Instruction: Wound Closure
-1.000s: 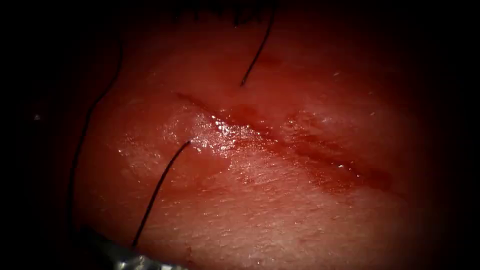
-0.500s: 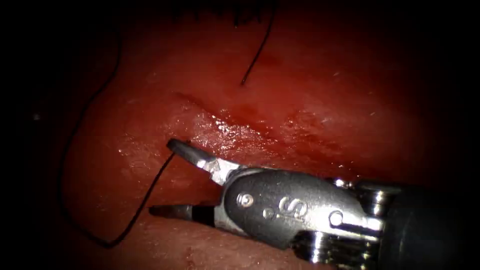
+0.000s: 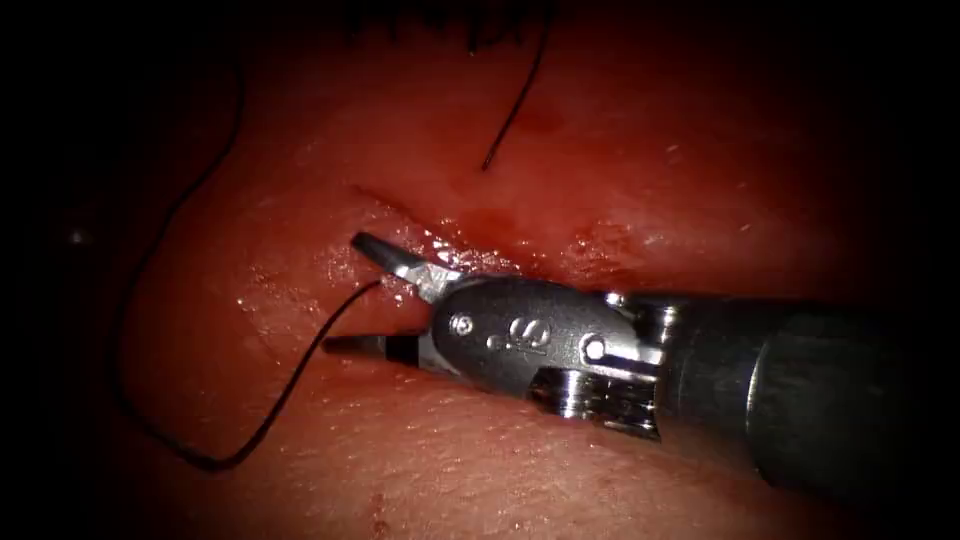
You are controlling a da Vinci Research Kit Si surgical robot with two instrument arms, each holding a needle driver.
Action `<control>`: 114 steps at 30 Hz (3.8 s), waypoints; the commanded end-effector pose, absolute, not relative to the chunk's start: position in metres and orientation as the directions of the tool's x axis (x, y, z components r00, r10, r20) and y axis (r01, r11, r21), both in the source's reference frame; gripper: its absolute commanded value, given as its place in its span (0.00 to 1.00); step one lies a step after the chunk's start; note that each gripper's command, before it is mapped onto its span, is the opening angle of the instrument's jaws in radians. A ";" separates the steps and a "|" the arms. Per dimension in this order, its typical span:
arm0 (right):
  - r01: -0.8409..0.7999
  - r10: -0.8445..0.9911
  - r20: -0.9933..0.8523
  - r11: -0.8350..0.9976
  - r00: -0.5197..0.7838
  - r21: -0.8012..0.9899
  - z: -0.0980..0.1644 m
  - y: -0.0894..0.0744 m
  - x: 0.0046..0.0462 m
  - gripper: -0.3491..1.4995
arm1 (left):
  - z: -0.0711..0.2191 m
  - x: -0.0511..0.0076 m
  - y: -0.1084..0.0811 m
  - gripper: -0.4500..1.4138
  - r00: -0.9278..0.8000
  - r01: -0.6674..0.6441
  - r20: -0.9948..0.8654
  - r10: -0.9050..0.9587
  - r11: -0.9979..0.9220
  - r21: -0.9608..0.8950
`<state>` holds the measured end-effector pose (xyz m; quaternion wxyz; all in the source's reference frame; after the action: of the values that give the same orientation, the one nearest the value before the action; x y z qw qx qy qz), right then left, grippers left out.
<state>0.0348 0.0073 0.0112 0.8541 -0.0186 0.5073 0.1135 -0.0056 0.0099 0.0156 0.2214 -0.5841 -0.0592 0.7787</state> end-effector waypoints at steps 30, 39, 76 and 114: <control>-0.094 0.116 -0.838 0.993 0.534 0.077 -0.012 -0.009 0.0337 0.00 | 0.018 -0.0048 0.010 0.00 -0.236 -0.275 -0.878 0.416 -0.896 -0.350; -0.114 0.137 -0.858 0.989 0.494 0.093 -0.011 -0.005 0.0341 0.84 | 0.018 -0.0047 0.010 0.00 -0.236 -0.274 -0.879 0.415 -0.896 -0.350; -0.127 0.078 -0.841 0.992 0.535 0.012 0.012 0.007 0.0330 0.58 | 0.018 -0.0044 0.010 0.00 -0.237 -0.274 -0.879 0.414 -0.896 -0.349; -0.012 0.066 -0.868 0.998 0.493 0.069 -0.008 -0.006 0.0297 0.00 | 0.018 -0.0043 0.010 0.00 -0.240 -0.272 -0.878 0.413 -0.897 -0.348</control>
<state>0.0290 -0.0057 -0.0080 0.8646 0.0262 0.5012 0.0240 -0.0038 0.0099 0.0178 0.2185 -0.5762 -0.0610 0.7852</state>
